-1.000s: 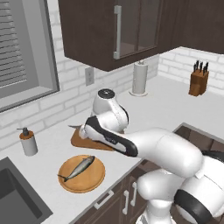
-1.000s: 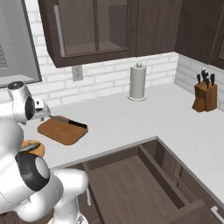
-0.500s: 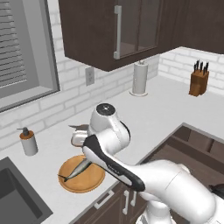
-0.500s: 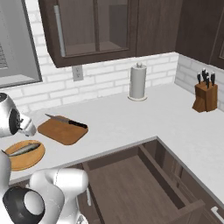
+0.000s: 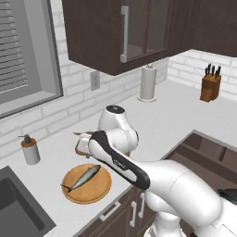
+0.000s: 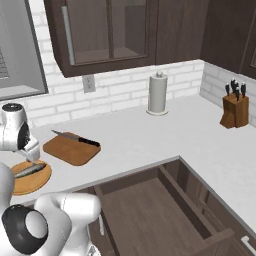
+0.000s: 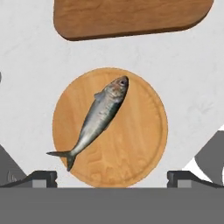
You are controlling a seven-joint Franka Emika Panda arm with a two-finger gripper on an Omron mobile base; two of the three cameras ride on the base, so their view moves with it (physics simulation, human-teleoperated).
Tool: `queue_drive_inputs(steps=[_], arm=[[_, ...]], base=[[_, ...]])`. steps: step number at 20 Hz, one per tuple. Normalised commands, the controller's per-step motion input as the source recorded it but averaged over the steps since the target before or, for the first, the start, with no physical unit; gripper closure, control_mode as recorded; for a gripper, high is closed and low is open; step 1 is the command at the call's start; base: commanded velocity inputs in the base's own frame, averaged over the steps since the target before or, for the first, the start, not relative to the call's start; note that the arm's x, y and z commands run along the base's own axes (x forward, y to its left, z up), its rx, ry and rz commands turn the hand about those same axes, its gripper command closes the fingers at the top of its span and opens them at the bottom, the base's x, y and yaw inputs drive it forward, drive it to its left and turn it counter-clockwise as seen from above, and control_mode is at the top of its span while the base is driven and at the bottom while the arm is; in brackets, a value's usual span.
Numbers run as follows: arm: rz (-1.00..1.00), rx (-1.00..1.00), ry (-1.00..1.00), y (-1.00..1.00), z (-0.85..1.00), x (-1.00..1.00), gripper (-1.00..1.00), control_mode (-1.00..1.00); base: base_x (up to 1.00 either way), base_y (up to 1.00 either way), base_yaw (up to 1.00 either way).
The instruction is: Pick up the knife from the drawer and place it on the cutting board. Then place the meat from the plate to the cutting board.
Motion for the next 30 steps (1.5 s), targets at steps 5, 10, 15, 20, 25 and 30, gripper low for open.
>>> queue_drive_inputs(steps=[5, 10, 15, 20, 25, 30], arm=[[0.00, 0.07, 0.06, 0.14, -0.38, 0.12, -1.00, -1.00], [0.00, 0.00, 0.04, 0.13, -0.49, 0.03, -1.00, -1.00], [-0.01, 0.01, 0.23, 0.21, -0.26, 0.09, -1.00, -1.00], [-0.03, -0.04, 0.15, 0.27, -0.34, 0.13, -1.00, -1.00], [-0.04, -0.06, 0.03, 0.10, -0.19, 0.05, -1.00, -1.00], [-0.06, -0.08, 0.00, 0.00, -0.08, 0.10, -1.00, -1.00]], base=[[0.00, 0.00, 0.00], [0.00, 0.00, 0.00], [0.00, 0.00, 0.00], [0.00, 0.00, 0.00], [0.00, 0.00, 0.00], [0.00, 0.00, 0.00]])
